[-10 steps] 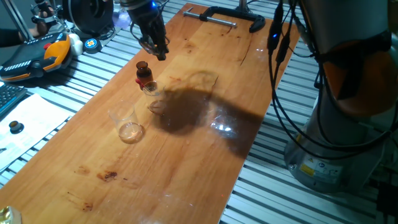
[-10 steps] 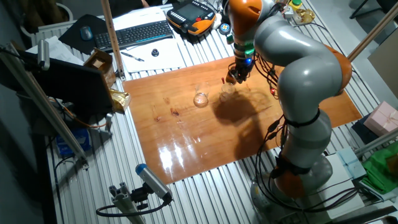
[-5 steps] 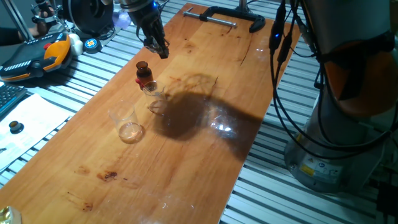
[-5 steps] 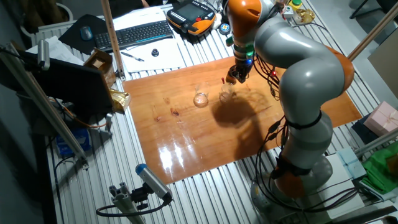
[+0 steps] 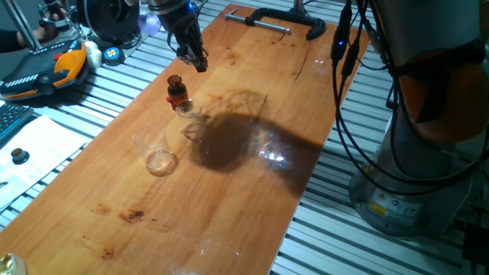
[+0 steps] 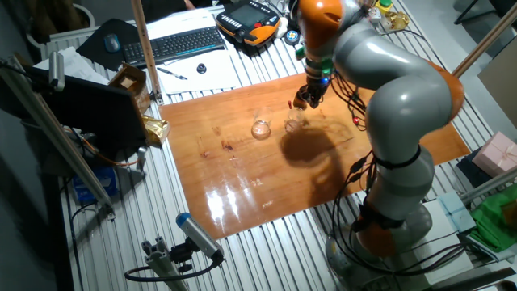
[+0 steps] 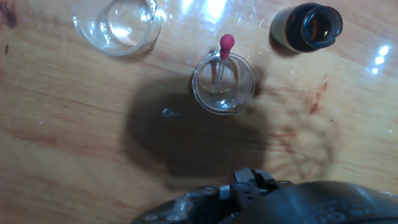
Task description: Transfer liquid using a dropper
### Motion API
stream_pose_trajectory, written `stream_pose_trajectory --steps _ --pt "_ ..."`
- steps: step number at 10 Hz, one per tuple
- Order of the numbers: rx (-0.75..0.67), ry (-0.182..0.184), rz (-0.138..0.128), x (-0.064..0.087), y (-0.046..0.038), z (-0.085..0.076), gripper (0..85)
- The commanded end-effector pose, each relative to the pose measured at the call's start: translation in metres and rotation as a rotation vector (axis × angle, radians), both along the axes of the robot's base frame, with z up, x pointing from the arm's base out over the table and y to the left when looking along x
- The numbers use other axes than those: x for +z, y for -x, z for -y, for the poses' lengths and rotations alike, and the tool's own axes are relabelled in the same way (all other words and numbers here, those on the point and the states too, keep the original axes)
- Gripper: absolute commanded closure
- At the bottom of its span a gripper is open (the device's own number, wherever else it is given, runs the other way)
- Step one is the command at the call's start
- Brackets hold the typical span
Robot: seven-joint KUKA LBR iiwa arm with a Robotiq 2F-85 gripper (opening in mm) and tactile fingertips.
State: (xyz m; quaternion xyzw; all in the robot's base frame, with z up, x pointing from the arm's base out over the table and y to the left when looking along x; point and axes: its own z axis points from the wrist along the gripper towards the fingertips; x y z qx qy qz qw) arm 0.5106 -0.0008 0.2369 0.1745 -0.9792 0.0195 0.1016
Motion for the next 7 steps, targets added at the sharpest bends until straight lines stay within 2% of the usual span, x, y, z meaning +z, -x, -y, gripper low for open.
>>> stream_pose_trajectory --steps 1,2,3,4,5,6,7 --pt "-0.005 0.003 -0.022 -0.0005 0.0 -0.001 84.3" --pt "-0.015 0.015 -0.054 -0.0005 0.0 -0.001 84.3" --pt "-0.016 0.034 -0.055 -0.0005 0.0 -0.001 84.3" --pt "-0.019 0.044 -0.033 -0.0005 0.0 -0.001 84.3" --pt "-0.03 0.04 0.004 -0.0005 0.0 -0.001 84.3" --pt "-0.068 0.016 0.027 -0.0005 0.0 -0.001 83.7" --pt "-0.082 0.031 0.027 0.0005 -0.0072 -0.0103 74.0"
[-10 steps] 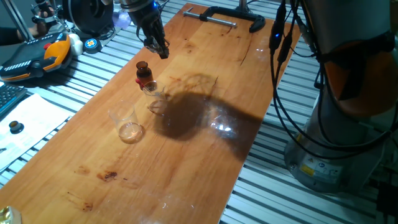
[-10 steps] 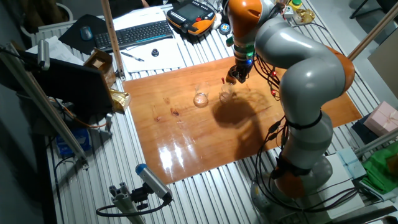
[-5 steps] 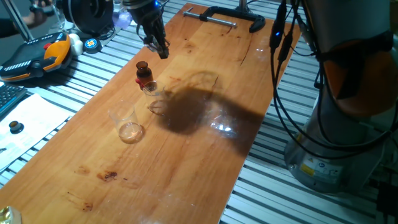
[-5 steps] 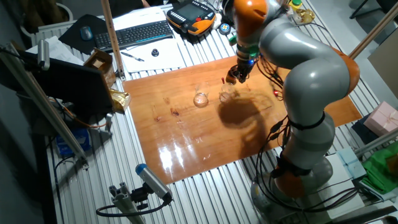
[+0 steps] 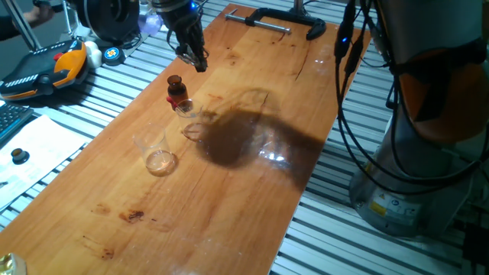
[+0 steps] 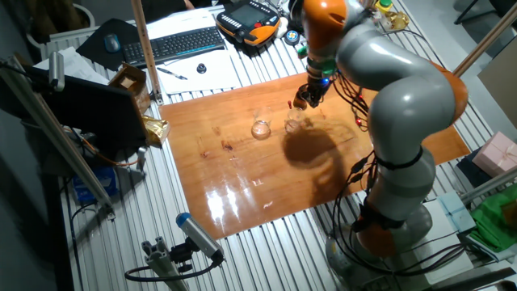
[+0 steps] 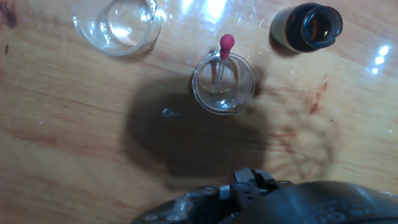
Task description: Transfer liquid using a dropper
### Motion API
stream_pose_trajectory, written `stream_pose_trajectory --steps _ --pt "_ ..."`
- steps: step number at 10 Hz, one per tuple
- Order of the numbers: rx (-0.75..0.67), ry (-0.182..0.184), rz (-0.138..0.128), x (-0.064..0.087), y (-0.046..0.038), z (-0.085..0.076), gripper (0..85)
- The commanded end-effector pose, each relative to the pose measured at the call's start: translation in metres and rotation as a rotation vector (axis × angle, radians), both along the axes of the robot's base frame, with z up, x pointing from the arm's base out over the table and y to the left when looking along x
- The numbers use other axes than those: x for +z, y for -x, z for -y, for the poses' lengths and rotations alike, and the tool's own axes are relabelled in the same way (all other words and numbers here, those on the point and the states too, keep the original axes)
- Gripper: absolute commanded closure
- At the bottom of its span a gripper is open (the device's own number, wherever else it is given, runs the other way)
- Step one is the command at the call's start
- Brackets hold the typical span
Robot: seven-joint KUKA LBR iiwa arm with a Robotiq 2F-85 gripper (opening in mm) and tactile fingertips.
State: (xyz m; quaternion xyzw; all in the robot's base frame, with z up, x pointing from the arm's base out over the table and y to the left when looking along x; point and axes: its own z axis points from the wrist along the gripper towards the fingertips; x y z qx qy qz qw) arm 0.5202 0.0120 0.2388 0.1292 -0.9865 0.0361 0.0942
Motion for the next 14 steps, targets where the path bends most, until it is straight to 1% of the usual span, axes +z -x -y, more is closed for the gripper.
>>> stream_pose_trajectory --steps 1,2,3,4,5,6,7,8,9,10,12,13,14 --pt "-0.019 0.016 -0.002 0.002 -0.0078 -0.009 64.7" --pt "-0.035 0.04 0.003 0.002 -0.0151 -0.016 57.0" --pt "-0.034 0.057 0.022 -0.004 -0.0222 -0.021 51.7" --pt "-0.046 0.045 0.038 -0.011 -0.0293 -0.024 48.7" --pt "-0.056 0.036 0.047 -0.021 -0.038 -0.029 46.3" --pt "-0.059 0.04 0.05 -0.027 -0.0459 -0.033 43.3" --pt "-0.058 0.043 0.053 -0.032 -0.0523 -0.036 42.7" --pt "-0.052 0.043 0.045 -0.035 -0.0569 -0.037 42.3" --pt "-0.048 0.041 0.032 -0.038 -0.0599 -0.036 42.3" --pt "-0.049 0.032 0.026 -0.043 -0.062 -0.035 42.3" --pt "-0.053 0.011 0.022 -0.057 -0.0679 -0.035 42.7" --pt "-0.044 0.001 0.021 -0.064 -0.0729 -0.034 42.7" --pt "-0.038 -0.004 0.016 -0.068 -0.0772 -0.033 42.7"
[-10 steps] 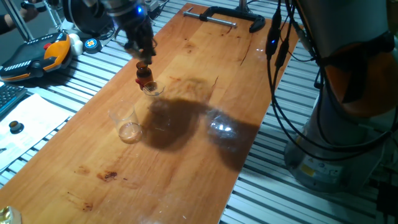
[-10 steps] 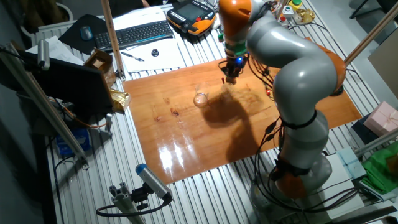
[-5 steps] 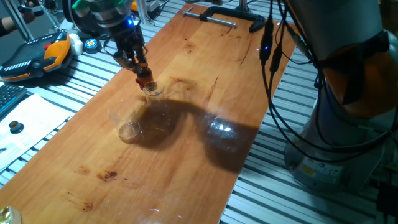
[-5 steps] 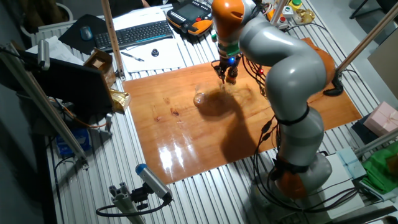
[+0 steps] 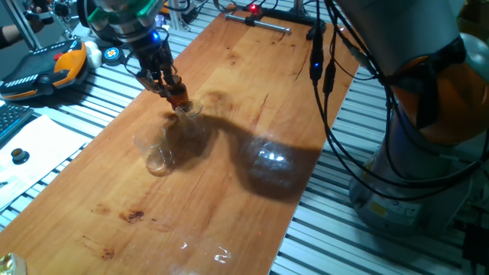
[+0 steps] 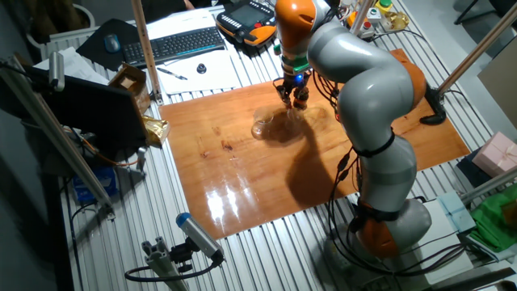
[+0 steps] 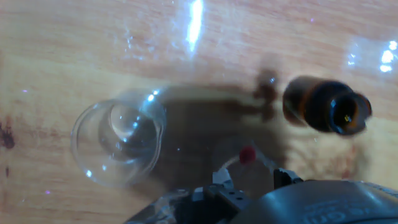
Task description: Transfer liquid using a dropper
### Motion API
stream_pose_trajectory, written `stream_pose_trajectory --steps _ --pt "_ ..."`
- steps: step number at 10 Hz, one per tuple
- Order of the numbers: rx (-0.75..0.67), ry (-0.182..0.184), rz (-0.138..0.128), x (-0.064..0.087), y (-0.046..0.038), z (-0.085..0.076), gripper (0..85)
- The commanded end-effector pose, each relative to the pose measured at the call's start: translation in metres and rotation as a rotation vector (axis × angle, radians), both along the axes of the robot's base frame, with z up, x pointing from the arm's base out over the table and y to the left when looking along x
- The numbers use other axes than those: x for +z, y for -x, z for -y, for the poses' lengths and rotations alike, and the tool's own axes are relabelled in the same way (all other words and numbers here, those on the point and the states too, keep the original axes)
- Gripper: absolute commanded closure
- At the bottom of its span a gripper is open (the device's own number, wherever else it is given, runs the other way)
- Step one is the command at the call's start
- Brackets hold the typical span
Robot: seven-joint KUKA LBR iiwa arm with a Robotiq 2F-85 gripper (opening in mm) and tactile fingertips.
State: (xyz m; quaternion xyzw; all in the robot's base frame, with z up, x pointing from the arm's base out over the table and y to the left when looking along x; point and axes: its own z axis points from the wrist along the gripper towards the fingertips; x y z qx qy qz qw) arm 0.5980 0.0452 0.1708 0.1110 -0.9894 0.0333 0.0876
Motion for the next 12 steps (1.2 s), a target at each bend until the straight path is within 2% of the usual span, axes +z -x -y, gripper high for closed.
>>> stream_pose_trajectory --steps 1,3,5,10,12 --pt "0.004 -0.003 -0.003 -0.003 -0.002 0.001 42.7" --pt "0.02 0.019 0.004 -0.011 -0.0041 -0.001 42.7" --pt "0.033 0.024 0.014 -0.024 -0.0067 -0.001 42.3" --pt "0.048 0.024 0.012 -0.037 -0.0064 0.002 42.3" --pt "0.053 0.02 0.001 -0.039 -0.0064 0.002 43.0"
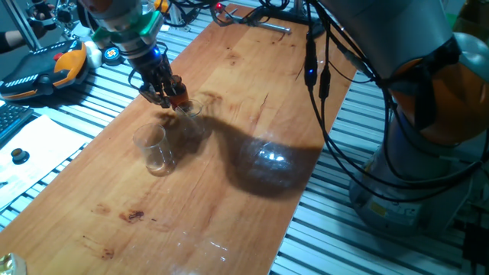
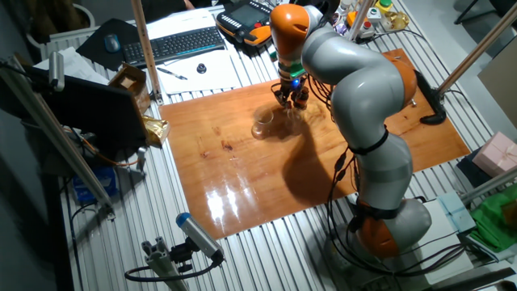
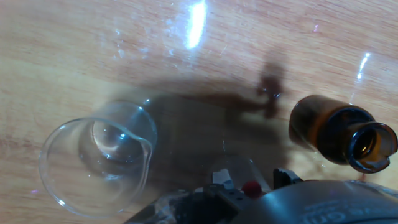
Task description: Transfer liquid using a dropper
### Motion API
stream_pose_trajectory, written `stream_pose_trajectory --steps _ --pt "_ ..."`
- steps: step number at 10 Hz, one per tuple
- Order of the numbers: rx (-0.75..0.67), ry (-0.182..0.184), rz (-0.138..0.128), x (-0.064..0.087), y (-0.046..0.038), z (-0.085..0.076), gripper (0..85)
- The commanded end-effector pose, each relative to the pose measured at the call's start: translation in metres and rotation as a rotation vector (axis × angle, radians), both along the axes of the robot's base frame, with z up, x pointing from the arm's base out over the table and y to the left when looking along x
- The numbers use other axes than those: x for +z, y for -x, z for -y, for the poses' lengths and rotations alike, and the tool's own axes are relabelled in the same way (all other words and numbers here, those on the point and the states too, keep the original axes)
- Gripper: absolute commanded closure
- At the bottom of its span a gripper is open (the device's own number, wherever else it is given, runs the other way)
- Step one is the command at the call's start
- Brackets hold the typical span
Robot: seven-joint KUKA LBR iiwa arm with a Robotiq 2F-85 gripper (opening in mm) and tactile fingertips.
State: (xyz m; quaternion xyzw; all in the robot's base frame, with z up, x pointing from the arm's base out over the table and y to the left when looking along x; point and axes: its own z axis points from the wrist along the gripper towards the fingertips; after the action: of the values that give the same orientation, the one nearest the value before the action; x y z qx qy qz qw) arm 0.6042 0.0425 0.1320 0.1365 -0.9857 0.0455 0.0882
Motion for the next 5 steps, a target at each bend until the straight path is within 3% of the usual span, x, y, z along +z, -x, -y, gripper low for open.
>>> stream_pose_trajectory --steps 1,5 --pt "0.002 -0.002 -0.005 0.0 0.0002 0.0005 43.7" --pt "0.013 0.004 0.0 -0.0001 0.0002 0.0005 45.3"
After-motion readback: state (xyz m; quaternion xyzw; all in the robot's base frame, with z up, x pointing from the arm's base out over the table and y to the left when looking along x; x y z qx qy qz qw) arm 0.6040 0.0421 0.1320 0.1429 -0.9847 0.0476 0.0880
